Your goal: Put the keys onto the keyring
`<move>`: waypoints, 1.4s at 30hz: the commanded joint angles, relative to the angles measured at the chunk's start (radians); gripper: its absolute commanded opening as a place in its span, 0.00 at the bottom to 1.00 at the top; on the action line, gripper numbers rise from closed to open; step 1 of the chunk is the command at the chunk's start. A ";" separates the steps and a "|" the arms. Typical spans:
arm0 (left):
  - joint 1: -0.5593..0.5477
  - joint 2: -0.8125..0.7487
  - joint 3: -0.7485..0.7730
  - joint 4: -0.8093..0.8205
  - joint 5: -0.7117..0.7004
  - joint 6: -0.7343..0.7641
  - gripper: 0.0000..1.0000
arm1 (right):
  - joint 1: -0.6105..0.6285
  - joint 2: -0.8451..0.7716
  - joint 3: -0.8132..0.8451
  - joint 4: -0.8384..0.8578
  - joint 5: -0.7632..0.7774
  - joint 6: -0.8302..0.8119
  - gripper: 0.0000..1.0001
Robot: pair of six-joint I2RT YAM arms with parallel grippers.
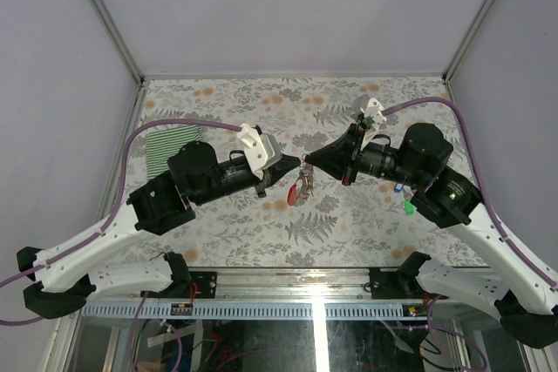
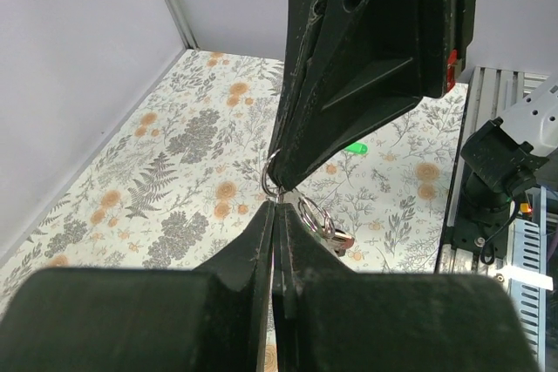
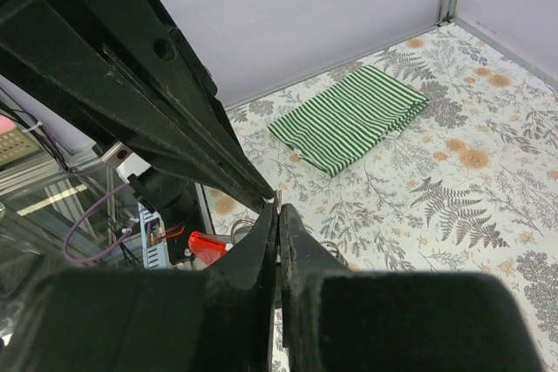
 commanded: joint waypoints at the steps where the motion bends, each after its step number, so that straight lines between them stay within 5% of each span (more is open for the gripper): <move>1: -0.008 -0.032 0.027 0.048 -0.033 0.017 0.00 | 0.001 -0.009 0.044 0.004 0.001 -0.017 0.00; 28: -0.007 -0.003 0.026 0.033 0.092 0.007 0.00 | 0.001 -0.016 0.013 0.162 0.004 0.064 0.00; 42: -0.008 -0.072 -0.030 0.102 -0.038 -0.026 0.26 | 0.001 -0.049 -0.017 0.045 0.098 -0.016 0.00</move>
